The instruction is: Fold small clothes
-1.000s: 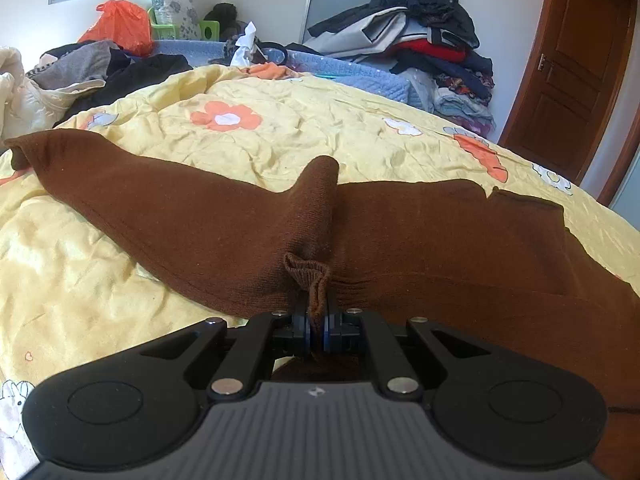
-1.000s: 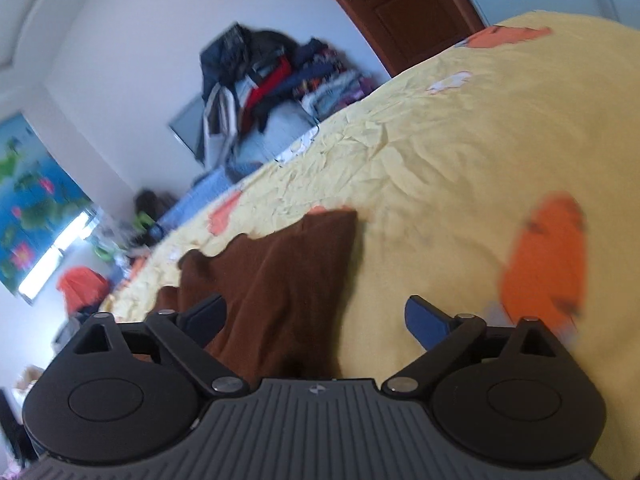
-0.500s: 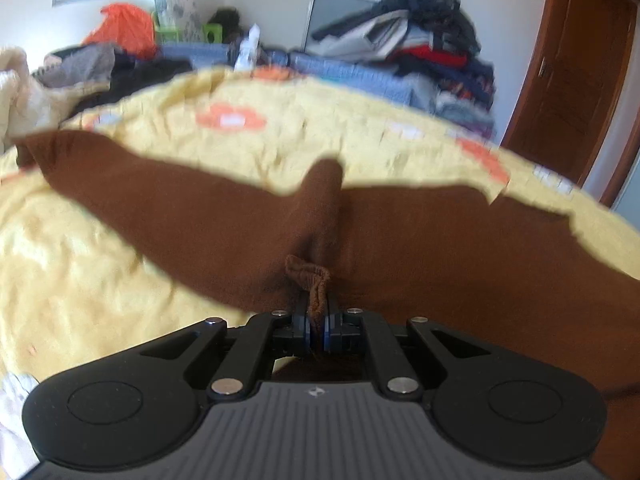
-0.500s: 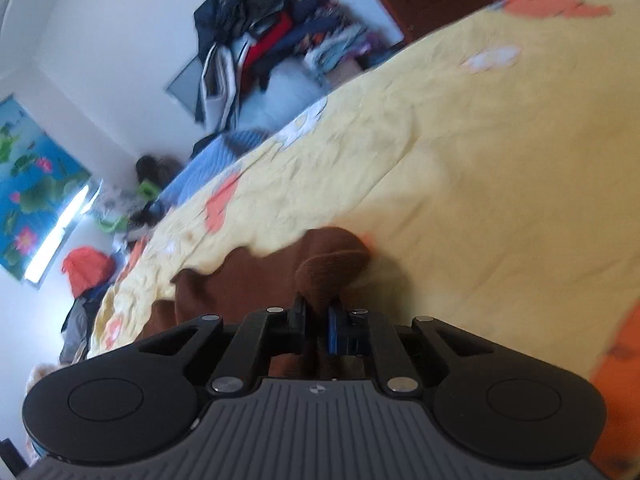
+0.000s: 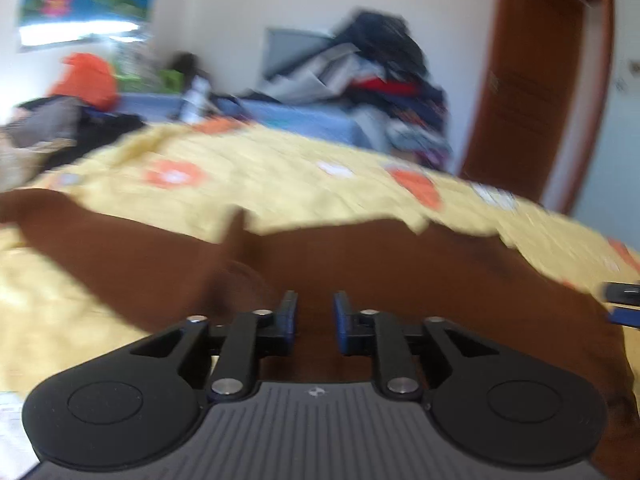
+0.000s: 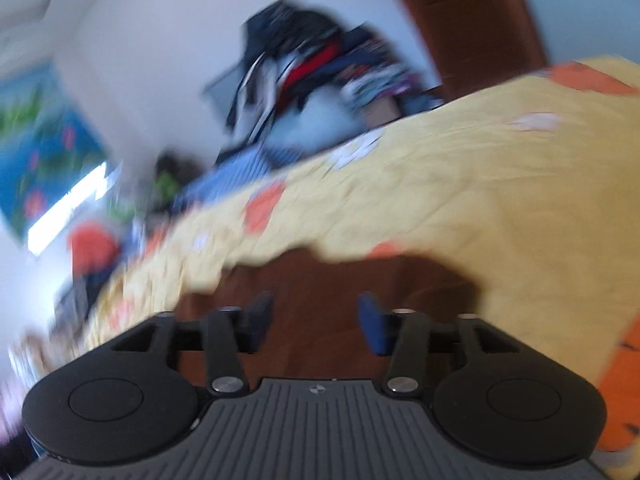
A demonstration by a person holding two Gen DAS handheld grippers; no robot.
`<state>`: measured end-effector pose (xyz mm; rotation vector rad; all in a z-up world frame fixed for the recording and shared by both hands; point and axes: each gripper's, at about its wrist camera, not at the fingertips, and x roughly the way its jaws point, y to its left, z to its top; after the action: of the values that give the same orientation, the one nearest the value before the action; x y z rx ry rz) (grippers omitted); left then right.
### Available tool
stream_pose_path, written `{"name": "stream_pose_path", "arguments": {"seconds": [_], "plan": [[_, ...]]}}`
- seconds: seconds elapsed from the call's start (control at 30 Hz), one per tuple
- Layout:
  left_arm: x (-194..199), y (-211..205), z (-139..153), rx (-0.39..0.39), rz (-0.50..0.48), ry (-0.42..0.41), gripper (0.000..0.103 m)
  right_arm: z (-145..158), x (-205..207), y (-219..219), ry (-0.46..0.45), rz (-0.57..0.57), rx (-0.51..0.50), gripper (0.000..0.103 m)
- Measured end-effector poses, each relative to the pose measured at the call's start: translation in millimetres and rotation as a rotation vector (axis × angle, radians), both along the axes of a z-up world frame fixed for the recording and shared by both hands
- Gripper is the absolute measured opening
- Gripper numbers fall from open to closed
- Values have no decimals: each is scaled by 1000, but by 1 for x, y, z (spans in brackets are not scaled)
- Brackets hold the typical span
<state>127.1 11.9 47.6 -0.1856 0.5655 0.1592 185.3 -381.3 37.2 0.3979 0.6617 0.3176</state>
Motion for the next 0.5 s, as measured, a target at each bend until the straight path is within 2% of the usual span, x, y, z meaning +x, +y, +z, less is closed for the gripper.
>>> {"name": "stream_pose_path", "arguments": {"seconds": [0.03, 0.1, 0.17, 0.23, 0.33, 0.37, 0.43, 0.47, 0.5], "plan": [[10, -7, -7, -3, -38, 36, 31, -8, 4, 13, 20, 21, -46, 67], [27, -12, -25, -17, -85, 130, 46, -29, 12, 30, 81, 28, -120, 67], [23, -9, -36, 10, -116, 80, 52, -42, 5, 33, 4, 46, -182, 70], [23, -1, -35, -29, -134, 75, 52, -49, -6, 36, -66, 88, -259, 70], [19, 11, -29, -52, -150, 78, 52, -48, -7, 36, -66, 79, -271, 73], [12, 18, -24, -78, -132, 63, 52, -49, -6, 39, -67, 87, -292, 75], [-10, 46, -10, -128, -72, -24, 54, -48, -11, 51, -71, 105, -340, 84], [-20, 64, -5, -147, -22, -74, 65, -48, -11, 56, -71, 117, -361, 88], [-29, 88, 0, -167, 48, -122, 81, -47, -14, 60, -70, 128, -383, 93]]}}
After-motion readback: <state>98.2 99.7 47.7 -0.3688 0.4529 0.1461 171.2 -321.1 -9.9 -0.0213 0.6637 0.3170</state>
